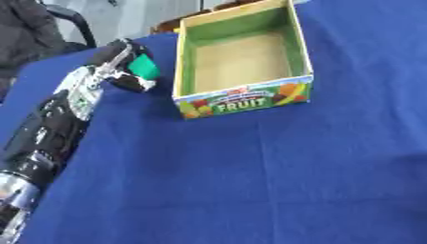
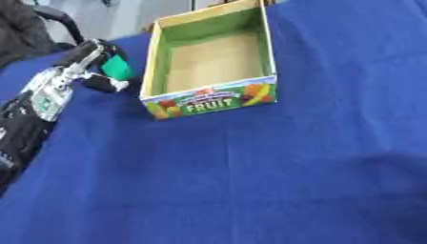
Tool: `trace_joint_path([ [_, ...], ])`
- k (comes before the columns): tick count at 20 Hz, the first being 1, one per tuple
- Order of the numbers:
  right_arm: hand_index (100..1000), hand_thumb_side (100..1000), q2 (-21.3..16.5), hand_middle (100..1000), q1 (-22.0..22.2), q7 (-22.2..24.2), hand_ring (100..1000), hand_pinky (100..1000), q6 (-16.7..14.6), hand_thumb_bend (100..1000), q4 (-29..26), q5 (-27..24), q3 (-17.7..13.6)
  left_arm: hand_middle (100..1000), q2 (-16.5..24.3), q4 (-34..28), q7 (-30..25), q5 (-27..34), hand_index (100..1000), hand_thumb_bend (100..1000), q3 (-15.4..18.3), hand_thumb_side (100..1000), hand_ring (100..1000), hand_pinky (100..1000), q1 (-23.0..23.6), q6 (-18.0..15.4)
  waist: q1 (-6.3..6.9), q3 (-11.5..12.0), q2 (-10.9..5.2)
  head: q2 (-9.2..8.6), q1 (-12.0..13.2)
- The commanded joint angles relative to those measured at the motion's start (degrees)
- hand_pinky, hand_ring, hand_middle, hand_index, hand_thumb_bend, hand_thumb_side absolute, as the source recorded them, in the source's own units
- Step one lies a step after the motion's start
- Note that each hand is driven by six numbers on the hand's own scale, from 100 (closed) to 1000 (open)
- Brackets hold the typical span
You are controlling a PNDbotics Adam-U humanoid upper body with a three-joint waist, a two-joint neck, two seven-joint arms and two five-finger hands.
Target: Pick up objects on the table and place them in the box.
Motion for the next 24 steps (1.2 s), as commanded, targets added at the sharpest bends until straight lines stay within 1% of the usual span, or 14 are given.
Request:
trace_joint_path([
  [1, 673, 996, -0.3, 580, 0.1, 0.0, 657, 766, -0.1, 100, -0.8, -0.3, -0.5, 271, 2.2, -5.0, -0.6, 2.9, 512, 382, -0.5, 270, 351, 402, -1.3, 0.3, -1.12, 0.4, -2.06, 0.88, 0.6],
  [4, 673, 990, -0.2, 581, 0.4, 0.1, 658, 765, -0.1, 100, -0.6, -0.7, -0.5, 277, 1.2, -8.3, -2.2, 5.5, 519, 370, -1.7, 268, 359, 409, -3.0, 1.5, -1.63, 0.7, -3.2, 1.31, 1.1],
  [6, 673, 987, -0.2, 581, 0.5, 0.3, 658, 765, -0.1, 100, -0.5, -1.0, -0.3, 282, -0.4, -9.5, -3.3, 6.5, 524, 366, -2.6, 268, 364, 415, -4.7, 2.4, -1.88, 0.7, -3.79, 1.43, 1.4],
  [8, 673, 984, -0.1, 581, 0.4, 0.5, 658, 765, -0.1, 100, -0.5, -1.2, -0.2, 290, -2.4, -10.0, -4.4, 6.2, 533, 370, -3.8, 270, 371, 427, -6.4, 2.8, -2.03, 0.5, -4.24, 1.5, 1.9],
  [12, 673, 983, -0.1, 581, 0.2, 0.8, 659, 766, 0.0, 100, -0.5, -1.6, 0.1, 302, -6.6, -8.8, -6.1, 1.9, 547, 385, -5.5, 280, 382, 448, -8.7, 3.3, -2.1, -0.4, -4.59, 1.54, 2.8],
  [18, 673, 987, 0.1, 581, 0.0, 1.2, 659, 766, 0.1, 100, -0.5, -1.8, 0.4, 322, -11.5, -3.1, -7.0, -4.8, 569, 390, -5.9, 300, 399, 468, -8.9, 3.9, -1.91, -1.3, -4.46, 1.31, 3.2],
  [19, 673, 988, 0.1, 580, 0.0, 1.2, 659, 766, 0.1, 100, -0.5, -1.8, 0.4, 329, -12.0, -2.4, -7.0, -5.5, 578, 399, -6.0, 327, 405, 474, -8.8, 4.0, -1.88, -1.4, -4.43, 1.31, 3.2],
  [21, 673, 989, 0.1, 580, 0.0, 1.2, 659, 766, 0.1, 100, -0.5, -1.8, 0.4, 347, -12.8, -1.2, -7.0, -6.7, 599, 404, -6.0, 340, 420, 489, -8.6, 4.5, -1.82, -1.4, -4.35, 1.31, 3.2],
  [22, 673, 989, 0.1, 580, 0.0, 1.2, 659, 766, 0.1, 100, -0.5, -1.7, 0.4, 372, -13.1, -0.7, -7.0, -7.1, 628, 428, -6.1, 374, 442, 511, -8.5, 4.7, -1.79, -1.4, -4.31, 1.31, 3.3],
  [23, 673, 989, 0.1, 580, 0.0, 1.2, 659, 766, 0.1, 100, -0.5, -1.7, 0.4, 399, -13.4, -0.3, -6.9, -7.4, 654, 463, -6.0, 411, 467, 537, -8.4, 4.8, -1.78, -1.5, -4.28, 1.31, 3.3],
  [24, 673, 990, 0.2, 580, 0.0, 1.2, 659, 766, 0.1, 100, -0.5, -1.7, 0.4, 462, -13.7, 0.0, -6.7, -7.5, 702, 536, -6.0, 486, 520, 577, -8.3, 4.9, -1.78, -1.5, -4.25, 1.27, 3.3],
])
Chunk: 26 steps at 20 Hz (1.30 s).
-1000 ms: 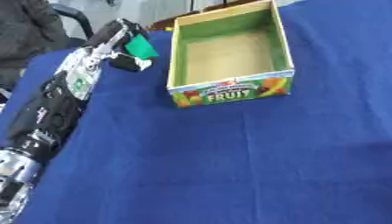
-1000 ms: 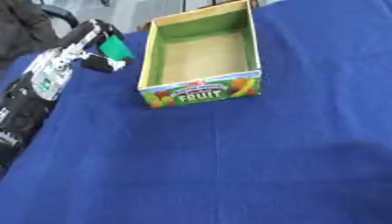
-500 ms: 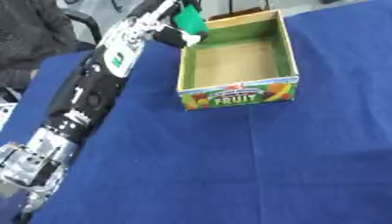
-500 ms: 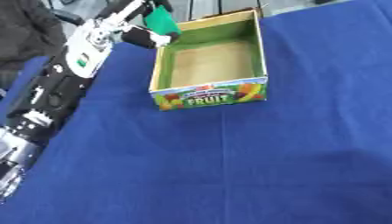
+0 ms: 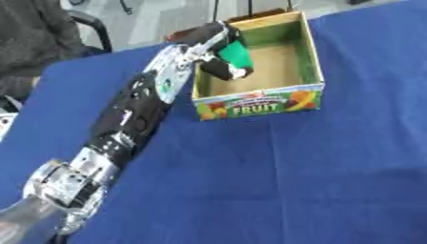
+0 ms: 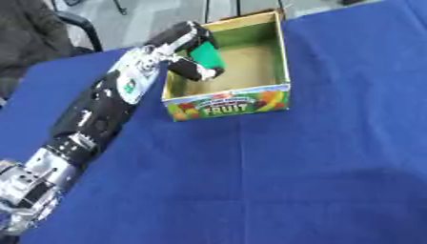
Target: Pick up objects on the table and place them in the box.
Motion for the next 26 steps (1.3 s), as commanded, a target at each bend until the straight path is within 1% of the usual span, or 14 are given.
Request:
trace_joint_path([
  [1, 673, 990, -0.6, 580, -0.6, 0.2, 659, 766, -0.1, 100, -0.6, -0.4, 0.0, 536, 0.3, 0.6, 0.5, -0.7, 766, 662, 0.3, 594, 592, 626, -0.7, 0.3, -0.55, 0.0, -1.01, 0.13, 0.2],
  [2, 672, 990, -0.6, 580, -0.6, 0.2, 659, 766, -0.1, 100, -0.6, -0.4, 0.0, 597, 0.0, 0.7, 0.5, -0.5, 820, 749, 0.2, 659, 647, 658, -0.6, 0.0, -0.58, 0.0, -1.0, 0.11, 0.3],
  [3, 672, 990, -0.5, 580, -0.6, 0.2, 659, 766, -0.1, 100, -0.6, -0.4, 0.0, 597, -0.1, 0.8, 0.6, -0.2, 820, 749, 0.2, 659, 647, 658, -0.5, -0.3, -0.61, 0.0, -1.0, 0.1, 0.3],
  [4, 673, 990, -0.5, 580, -0.6, 0.2, 660, 766, -0.1, 100, -0.6, -0.4, 0.0, 726, -0.3, 0.8, 0.7, 0.2, 897, 920, 0.1, 753, 760, 734, -0.4, -0.7, -0.67, 0.0, -1.02, 0.14, 0.3],
  [5, 673, 990, -0.5, 580, -0.5, 0.2, 660, 766, -0.1, 100, -0.6, -0.4, 0.0, 726, -0.3, 0.7, 0.8, 0.6, 897, 920, 0.1, 753, 760, 734, -0.3, -1.2, -0.71, 0.0, -1.03, 0.15, 0.4],
  [6, 672, 989, -0.4, 580, -0.5, 0.2, 660, 766, -0.1, 100, -0.6, -0.5, 0.0, 788, -0.4, 0.4, 1.0, 1.0, 924, 1000, 0.0, 842, 824, 801, -0.2, -1.7, -0.79, 0.1, -1.07, 0.16, 0.4],
  [8, 672, 988, -0.4, 580, -0.4, 0.2, 660, 766, -0.1, 100, -0.6, -0.5, -0.1, 825, -0.3, -0.7, 2.2, 1.5, 933, 1000, 0.0, 900, 862, 840, 0.0, -2.3, -0.95, 0.3, -1.18, 0.15, 0.3],
  [11, 672, 985, -0.3, 580, -0.2, 0.1, 660, 766, -0.1, 100, -0.5, -0.5, -0.2, 827, -0.1, -4.4, 6.1, 4.0, 924, 1000, 0.6, 899, 869, 835, 0.6, -2.6, -1.28, 1.0, -1.51, 0.18, 0.0],
  [13, 672, 985, -0.1, 580, 0.2, -0.1, 661, 766, -0.1, 100, -0.4, -0.6, -0.4, 807, 0.4, -9.0, 8.6, 8.0, 905, 1000, 0.7, 878, 853, 810, 1.4, -2.8, -1.65, 1.9, -1.86, 0.46, -0.5],
  [14, 672, 972, -0.1, 580, 0.3, -0.2, 661, 766, -0.1, 100, -0.3, -0.6, -0.5, 785, 0.9, -12.2, 9.5, 10.6, 892, 1000, 0.7, 820, 830, 776, 2.0, -3.0, -1.84, 2.5, -2.08, 0.67, -0.8],
  [16, 672, 977, 0.1, 580, 0.6, -0.4, 662, 766, -0.1, 100, -0.2, -0.7, -0.8, 765, 2.4, -20.3, 10.7, 17.0, 876, 935, 1.1, 763, 806, 741, 4.6, -3.0, -2.2, 3.9, -2.45, 1.11, -1.5],
  [19, 672, 973, 0.2, 580, 0.9, -0.7, 664, 766, -0.2, 100, -0.1, -0.8, -1.1, 744, 4.8, -33.7, 11.6, 27.2, 862, 910, 3.3, 717, 789, 719, 11.0, -1.7, -2.72, 6.2, -2.77, 1.83, -2.3],
  [22, 672, 972, 0.2, 580, 1.3, -1.0, 664, 766, -0.2, 100, 0.0, -0.8, -1.5, 707, 5.7, -45.4, 13.7, 36.6, 842, 844, 6.7, 709, 759, 684, 19.9, -0.6, -3.21, 8.7, -2.85, 2.44, -3.0],
  [26, 673, 973, 0.2, 580, 1.7, -1.4, 665, 766, -0.3, 100, 0.0, -0.7, -1.9, 683, 3.6, -54.0, 16.5, 42.8, 824, 725, 10.3, 767, 745, 660, 32.7, 0.9, -3.2, 10.4, -2.87, 2.81, -4.3],
])
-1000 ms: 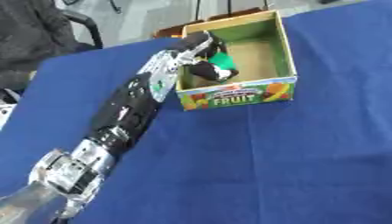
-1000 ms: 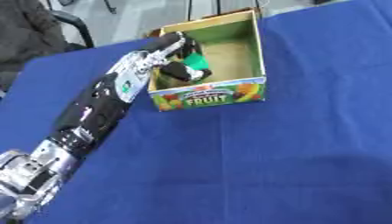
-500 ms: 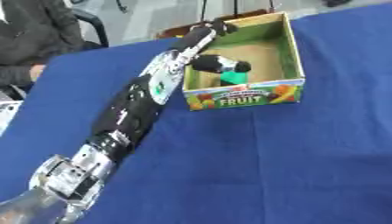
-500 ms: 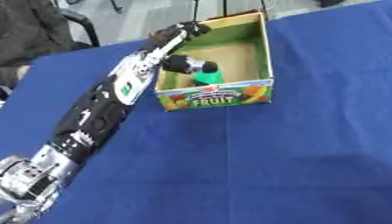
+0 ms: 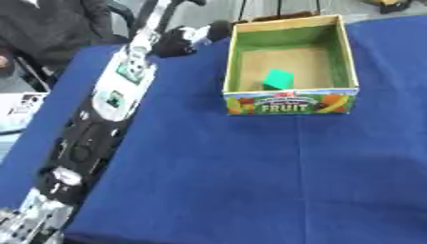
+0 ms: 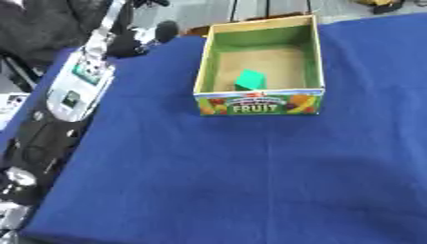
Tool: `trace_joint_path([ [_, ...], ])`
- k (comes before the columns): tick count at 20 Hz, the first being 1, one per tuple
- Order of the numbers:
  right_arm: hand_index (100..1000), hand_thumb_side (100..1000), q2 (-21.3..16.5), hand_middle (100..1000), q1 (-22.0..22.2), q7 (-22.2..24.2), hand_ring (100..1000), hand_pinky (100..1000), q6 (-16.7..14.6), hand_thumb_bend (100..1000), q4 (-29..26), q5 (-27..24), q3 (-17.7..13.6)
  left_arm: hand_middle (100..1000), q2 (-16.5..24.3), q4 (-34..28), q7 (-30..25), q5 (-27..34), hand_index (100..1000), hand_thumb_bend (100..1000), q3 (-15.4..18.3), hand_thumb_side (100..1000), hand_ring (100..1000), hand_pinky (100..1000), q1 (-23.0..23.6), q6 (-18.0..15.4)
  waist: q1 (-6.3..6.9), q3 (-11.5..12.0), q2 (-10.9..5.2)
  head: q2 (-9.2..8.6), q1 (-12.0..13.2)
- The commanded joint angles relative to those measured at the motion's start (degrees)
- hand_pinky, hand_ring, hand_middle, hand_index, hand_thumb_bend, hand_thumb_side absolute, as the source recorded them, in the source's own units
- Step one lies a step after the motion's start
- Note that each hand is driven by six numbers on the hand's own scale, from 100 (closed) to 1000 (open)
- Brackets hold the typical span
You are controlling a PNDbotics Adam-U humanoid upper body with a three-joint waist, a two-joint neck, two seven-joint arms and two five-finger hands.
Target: Pick up objects on the table and place them in the box.
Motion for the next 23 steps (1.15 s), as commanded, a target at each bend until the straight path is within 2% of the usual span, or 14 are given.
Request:
trace_joint_path([
  [1, 673, 973, -0.5, 580, -0.3, -0.4, 665, 767, 0.0, 100, -0.4, -0.4, -0.8, 682, -0.7, -6.4, 2.0, 3.5, 822, 715, 3.0, 774, 745, 659, 5.6, 1.1, -0.37, 0.5, -1.08, 0.45, -1.0],
  [4, 673, 970, -0.4, 581, -0.5, -0.5, 666, 767, 0.0, 100, -0.5, -0.4, -0.8, 653, -4.8, -7.2, 2.3, 3.6, 810, 663, 3.8, 824, 725, 643, 11.3, 1.8, -0.33, 0.6, -0.95, 0.16, -2.5],
  [8, 673, 968, -0.2, 581, -0.8, -0.4, 667, 767, 0.0, 100, -0.6, -0.6, -0.8, 615, -9.8, -6.1, 2.2, 3.9, 797, 651, 3.8, 865, 690, 628, 15.1, 2.0, -0.43, 0.4, -0.94, -0.52, -4.1],
  [13, 673, 967, -0.1, 581, -0.8, -0.3, 667, 767, 0.0, 100, -0.5, -0.7, -0.7, 601, -13.7, -4.8, 1.8, 4.4, 787, 653, 3.9, 878, 676, 619, 16.1, 1.7, -0.8, 0.8, -1.05, -1.03, -6.1],
  [23, 674, 967, 0.0, 581, -0.5, -0.4, 668, 767, 0.0, 100, -0.5, -0.7, -0.7, 593, -15.2, -3.9, 1.3, 4.5, 779, 640, 3.6, 894, 667, 617, 16.4, 1.5, -1.24, 1.4, -1.21, -0.92, -5.5],
])
